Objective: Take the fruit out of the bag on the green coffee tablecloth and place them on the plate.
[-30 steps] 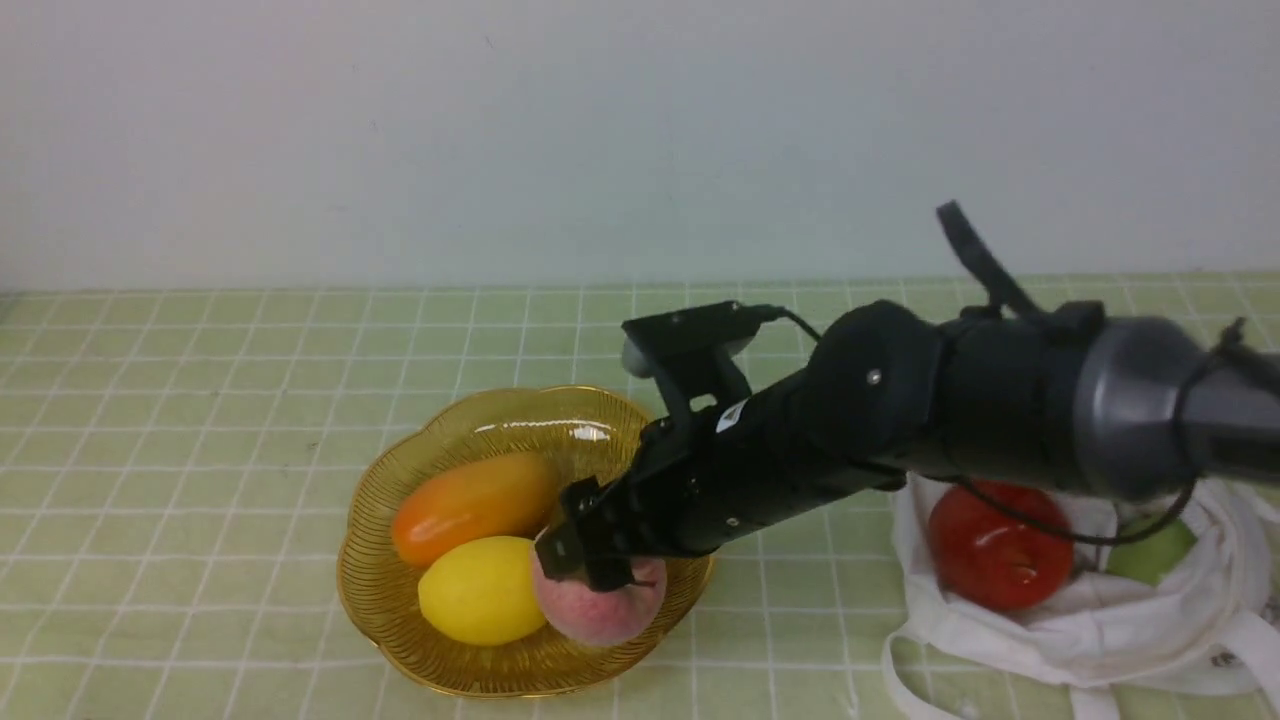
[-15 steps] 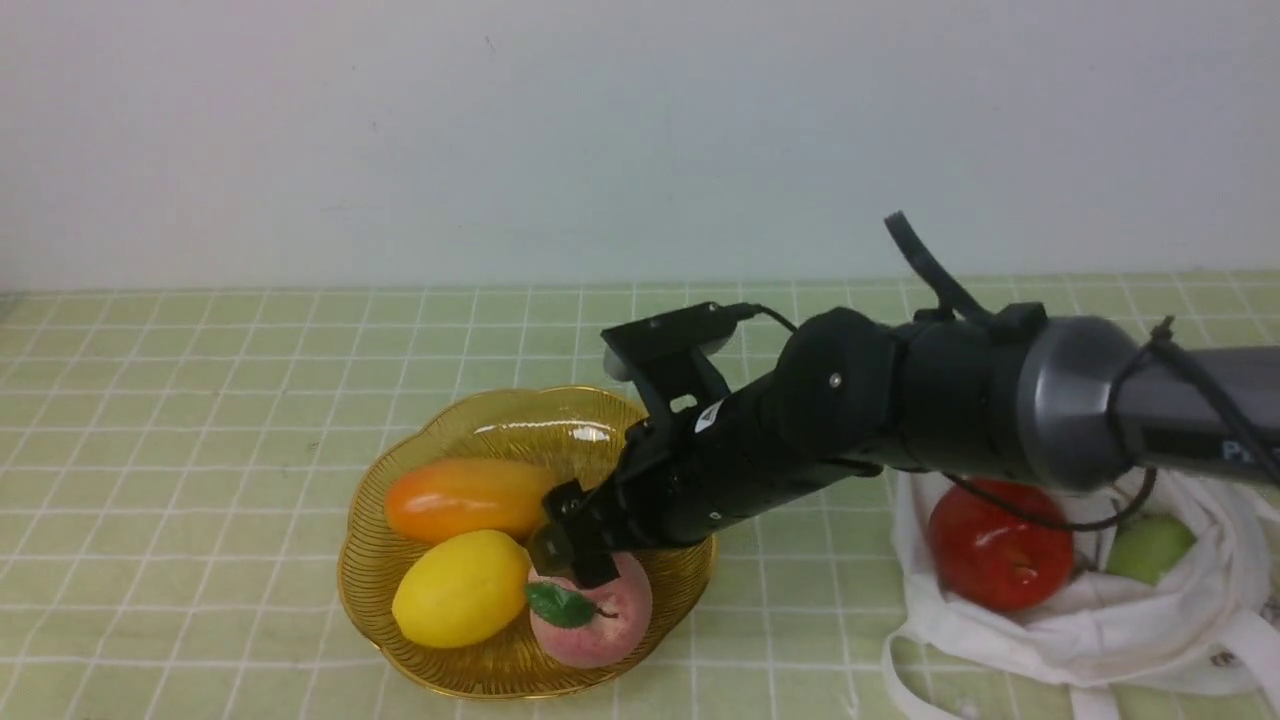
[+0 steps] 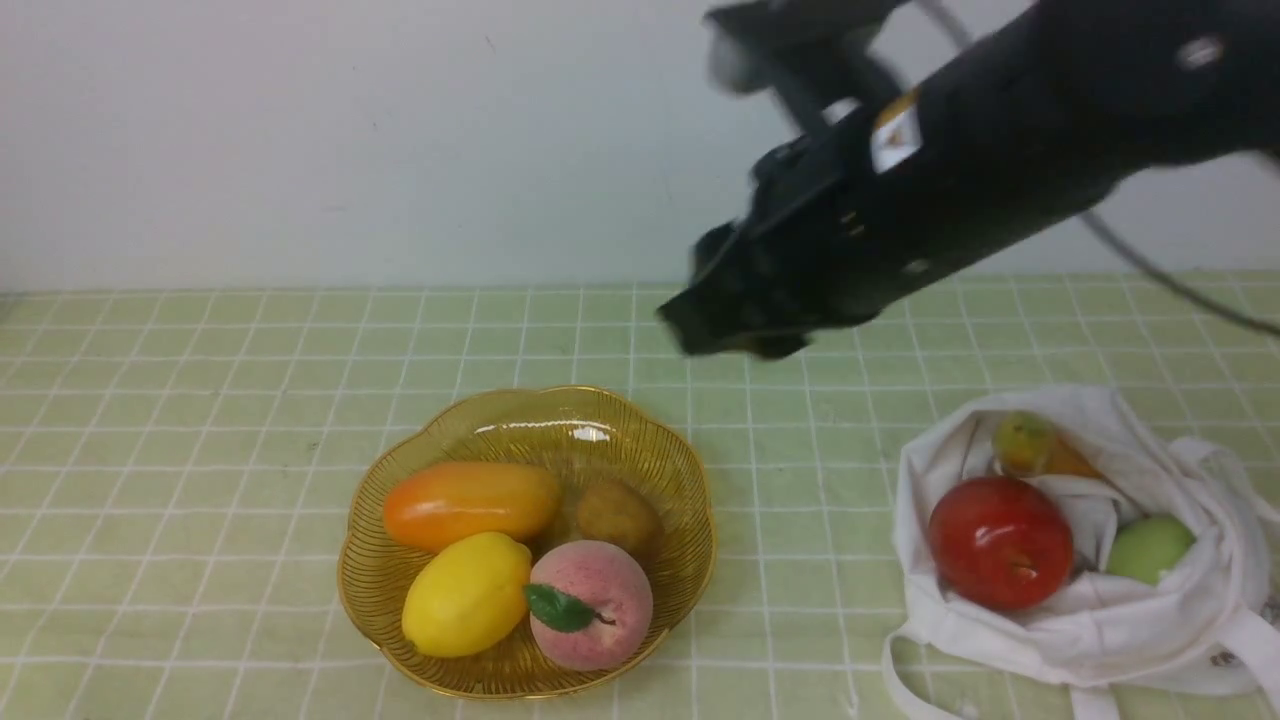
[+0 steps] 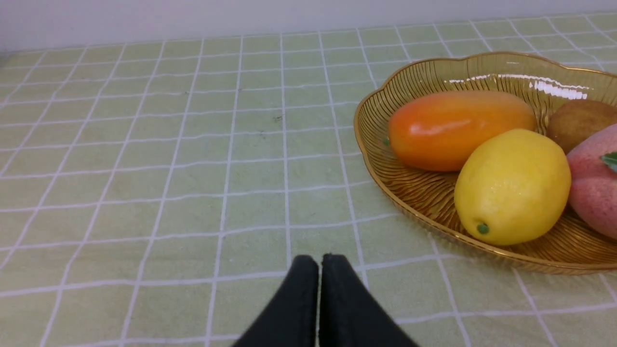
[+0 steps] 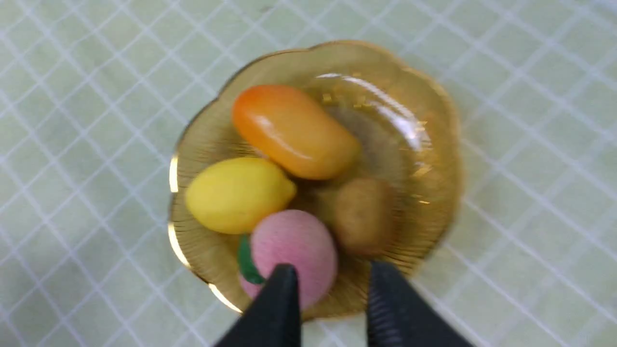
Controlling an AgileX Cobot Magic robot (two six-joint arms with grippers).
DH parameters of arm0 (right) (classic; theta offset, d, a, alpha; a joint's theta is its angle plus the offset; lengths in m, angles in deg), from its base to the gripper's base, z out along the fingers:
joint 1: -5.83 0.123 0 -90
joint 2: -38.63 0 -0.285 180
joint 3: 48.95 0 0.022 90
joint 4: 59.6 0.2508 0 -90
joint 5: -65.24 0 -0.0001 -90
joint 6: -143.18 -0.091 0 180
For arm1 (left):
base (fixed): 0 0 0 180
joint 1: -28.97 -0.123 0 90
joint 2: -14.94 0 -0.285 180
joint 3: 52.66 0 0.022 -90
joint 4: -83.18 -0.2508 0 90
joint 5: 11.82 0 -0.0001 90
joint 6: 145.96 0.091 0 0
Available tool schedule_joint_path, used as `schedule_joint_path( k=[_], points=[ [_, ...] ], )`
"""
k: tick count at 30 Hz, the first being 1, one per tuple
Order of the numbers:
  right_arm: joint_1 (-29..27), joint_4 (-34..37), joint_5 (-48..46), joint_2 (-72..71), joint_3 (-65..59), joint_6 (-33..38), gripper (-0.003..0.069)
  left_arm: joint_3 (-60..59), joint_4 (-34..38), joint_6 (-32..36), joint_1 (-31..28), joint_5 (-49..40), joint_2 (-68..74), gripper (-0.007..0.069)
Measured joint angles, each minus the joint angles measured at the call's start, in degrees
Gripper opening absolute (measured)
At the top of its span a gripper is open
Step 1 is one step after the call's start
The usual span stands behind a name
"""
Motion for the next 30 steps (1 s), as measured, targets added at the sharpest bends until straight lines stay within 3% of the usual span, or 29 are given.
schedule_joint_path(
  k=[2, 8, 13, 15, 16, 17, 20, 24, 30],
  points=[
    [-0.2, -9.1, -5.8, -8.6, 0.2, -7.9, 0.0011, 0.0, 0.0, 0.0, 0.0, 0.0, 0.0, -0.0008],
    [-0.2, -15.3, -6.4, -27.0, -3.6, -16.0, -0.0013, 0.0, 0.0, 0.0, 0.0, 0.0, 0.0, -0.0008],
    [-0.2, -19.9, 4.4, -46.8, -17.2, -21.1, -0.0013, 0.0, 0.0, 0.0, 0.0, 0.0, 0.0, -0.0008],
    [-0.2, -24.8, 16.6, -59.0, -29.7, -23.9, -0.0013, 0.0, 0.0, 0.0, 0.0, 0.0, 0.0, -0.0008],
    [-0.2, -25.2, 17.7, -59.9, -29.7, -24.0, -0.0013, 0.0, 0.0, 0.0, 0.0, 0.0, 0.0, -0.0008],
    [-0.2, -29.6, 27.4, -69.8, -41.8, -26.8, -0.0014, 0.0, 0.0, 0.0, 0.0, 0.0, 0.0, -0.0008],
    [-0.2, -31.5, 36.1, -79.3, -51.1, -32.3, -0.0014, 0.0, 0.0, 0.0, 0.0, 0.0, 0.0, -0.0008],
    [-0.2, -36.5, 40.0, -86.3, -62.5, -38.0, -0.0014, 0.0, 0.0, 0.0, 0.0, 0.0, 0.0, -0.0008],
    [-0.2, -38.2, 40.9, -86.3, -67.3, -41.3, -0.0014, 0.0, 0.0, 0.0, 0.0, 0.0, 0.0, -0.0008]
  ],
)
